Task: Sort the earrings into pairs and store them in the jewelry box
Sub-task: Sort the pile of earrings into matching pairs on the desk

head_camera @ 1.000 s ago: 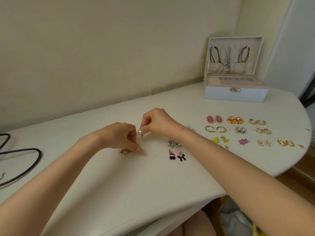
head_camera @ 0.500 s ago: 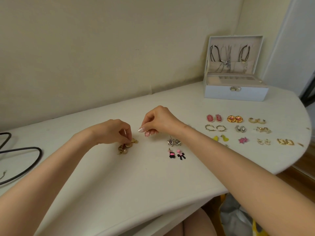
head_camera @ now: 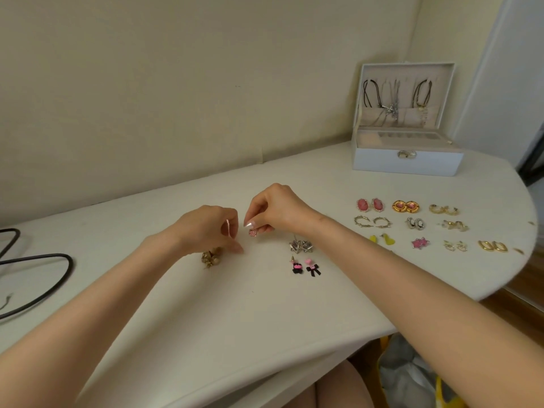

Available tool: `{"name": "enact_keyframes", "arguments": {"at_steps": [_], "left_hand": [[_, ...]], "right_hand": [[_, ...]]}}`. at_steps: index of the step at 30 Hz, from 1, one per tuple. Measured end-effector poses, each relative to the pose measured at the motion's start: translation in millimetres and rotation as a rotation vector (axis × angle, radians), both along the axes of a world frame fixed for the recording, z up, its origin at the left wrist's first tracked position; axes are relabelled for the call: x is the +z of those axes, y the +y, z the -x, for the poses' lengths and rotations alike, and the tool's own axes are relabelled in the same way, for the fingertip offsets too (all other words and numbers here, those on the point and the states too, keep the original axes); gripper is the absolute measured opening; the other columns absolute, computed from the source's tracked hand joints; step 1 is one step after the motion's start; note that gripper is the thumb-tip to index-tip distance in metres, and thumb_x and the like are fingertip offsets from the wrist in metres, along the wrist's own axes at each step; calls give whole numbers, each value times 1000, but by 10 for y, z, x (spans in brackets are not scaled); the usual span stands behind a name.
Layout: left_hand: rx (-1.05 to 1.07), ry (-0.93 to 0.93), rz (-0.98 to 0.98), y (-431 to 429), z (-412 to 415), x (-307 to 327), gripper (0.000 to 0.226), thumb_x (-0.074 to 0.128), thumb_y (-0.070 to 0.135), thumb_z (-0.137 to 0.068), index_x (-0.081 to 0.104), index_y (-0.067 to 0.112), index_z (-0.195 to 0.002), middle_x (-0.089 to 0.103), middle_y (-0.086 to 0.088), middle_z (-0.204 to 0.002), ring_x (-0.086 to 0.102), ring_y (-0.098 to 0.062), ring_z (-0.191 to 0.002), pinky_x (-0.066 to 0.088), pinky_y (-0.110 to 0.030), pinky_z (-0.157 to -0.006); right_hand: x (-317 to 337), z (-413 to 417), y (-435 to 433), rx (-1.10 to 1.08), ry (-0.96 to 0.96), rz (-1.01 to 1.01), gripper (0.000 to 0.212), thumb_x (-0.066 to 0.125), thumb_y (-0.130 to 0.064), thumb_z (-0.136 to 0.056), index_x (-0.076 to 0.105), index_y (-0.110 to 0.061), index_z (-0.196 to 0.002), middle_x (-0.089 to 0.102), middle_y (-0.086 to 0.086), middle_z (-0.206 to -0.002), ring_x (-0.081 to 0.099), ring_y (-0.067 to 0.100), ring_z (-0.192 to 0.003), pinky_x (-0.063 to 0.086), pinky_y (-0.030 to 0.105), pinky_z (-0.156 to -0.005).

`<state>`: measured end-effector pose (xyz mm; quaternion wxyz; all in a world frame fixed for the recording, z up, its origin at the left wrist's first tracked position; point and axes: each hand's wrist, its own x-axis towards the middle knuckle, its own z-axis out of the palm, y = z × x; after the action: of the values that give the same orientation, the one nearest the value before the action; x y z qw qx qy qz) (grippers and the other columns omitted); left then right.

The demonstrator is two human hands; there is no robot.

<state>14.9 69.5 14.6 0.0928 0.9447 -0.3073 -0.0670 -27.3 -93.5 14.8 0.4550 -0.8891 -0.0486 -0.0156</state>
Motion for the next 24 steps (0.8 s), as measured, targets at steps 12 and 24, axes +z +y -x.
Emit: {"name": "enact_keyframes", "arguments": {"at_steps": [12, 24], "left_hand": [[-91, -102, 97, -29, -18, -29, 9, 66, 24, -82, 58, 25, -78, 51, 11, -82, 50, -12, -79, 42, -28, -68], [-4, 590, 540, -158, 87, -33, 11, 59, 7, -88, 60, 12, -78, 68, -4, -84, 55, -5, -63, 41, -12, -55]], "right_hand": [[122, 14, -190, -74, -65, 48, 9, 68, 8, -76, 71, 1, -81, 68, 8, -66, 65, 8, -54, 53, 16, -55], [71, 152, -284, -53, -30, 101, 12, 69, 8, -74, 72, 1, -83, 67, 9, -65, 54, -3, -41, 40, 8, -45]]}}
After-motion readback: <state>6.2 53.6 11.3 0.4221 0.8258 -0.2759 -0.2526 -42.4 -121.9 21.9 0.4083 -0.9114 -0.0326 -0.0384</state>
